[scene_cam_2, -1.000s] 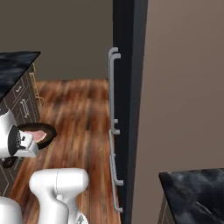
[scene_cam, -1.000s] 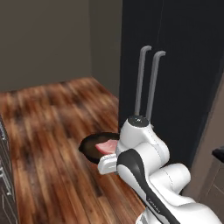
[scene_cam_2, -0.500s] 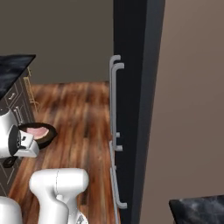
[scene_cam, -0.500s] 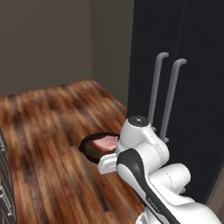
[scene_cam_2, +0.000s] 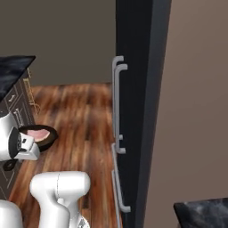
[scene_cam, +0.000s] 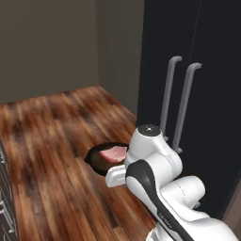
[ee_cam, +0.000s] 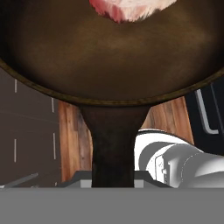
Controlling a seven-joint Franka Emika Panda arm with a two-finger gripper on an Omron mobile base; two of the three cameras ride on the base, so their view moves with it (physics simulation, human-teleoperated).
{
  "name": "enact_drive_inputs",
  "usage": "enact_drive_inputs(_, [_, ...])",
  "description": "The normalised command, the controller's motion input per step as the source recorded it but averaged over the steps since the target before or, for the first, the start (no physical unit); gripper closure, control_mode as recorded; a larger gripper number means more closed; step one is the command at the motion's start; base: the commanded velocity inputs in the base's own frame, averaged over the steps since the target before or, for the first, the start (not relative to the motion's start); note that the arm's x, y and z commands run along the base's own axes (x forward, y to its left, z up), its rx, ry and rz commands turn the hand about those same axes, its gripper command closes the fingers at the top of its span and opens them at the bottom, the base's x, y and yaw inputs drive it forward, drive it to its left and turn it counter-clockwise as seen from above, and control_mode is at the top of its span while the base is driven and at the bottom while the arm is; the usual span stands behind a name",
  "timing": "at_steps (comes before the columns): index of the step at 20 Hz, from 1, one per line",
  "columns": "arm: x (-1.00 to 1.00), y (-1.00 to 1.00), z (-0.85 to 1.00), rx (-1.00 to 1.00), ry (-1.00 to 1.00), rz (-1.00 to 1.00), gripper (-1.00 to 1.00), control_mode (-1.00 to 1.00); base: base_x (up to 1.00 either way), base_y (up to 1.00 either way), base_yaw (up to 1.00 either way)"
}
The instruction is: Pick up the pan with the steak in it and place it on the dining table. Then place the steak on the plate.
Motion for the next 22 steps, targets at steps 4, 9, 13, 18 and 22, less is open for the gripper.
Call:
enact_drive_inputs(4, [0.00, 0.00, 0.00, 0.00, 0.00, 0.00, 1.00, 1.00, -0.40, 0.34, 0.06])
enact_drive_inputs(9, [0.00, 0.00, 0.00, 0.00, 0.00, 0.00, 1.00, 1.00, -0.01, 0.57, 0.09])
enact_drive_inputs(13, [0.00, 0.00, 0.00, 0.00, 0.00, 0.00, 1.00, 1.00, 0.10, 0.53, 0.17])
enact_drive_inputs(18, [0.00, 0.00, 0.00, 0.00, 0.00, 0.00, 1.00, 1.00, 0.08, 0.08, 0.15])
enact_drive_inputs(22, [0.00, 0.00, 0.00, 0.00, 0.00, 0.00, 1.00, 1.00, 0.46, 0.00, 0.00])
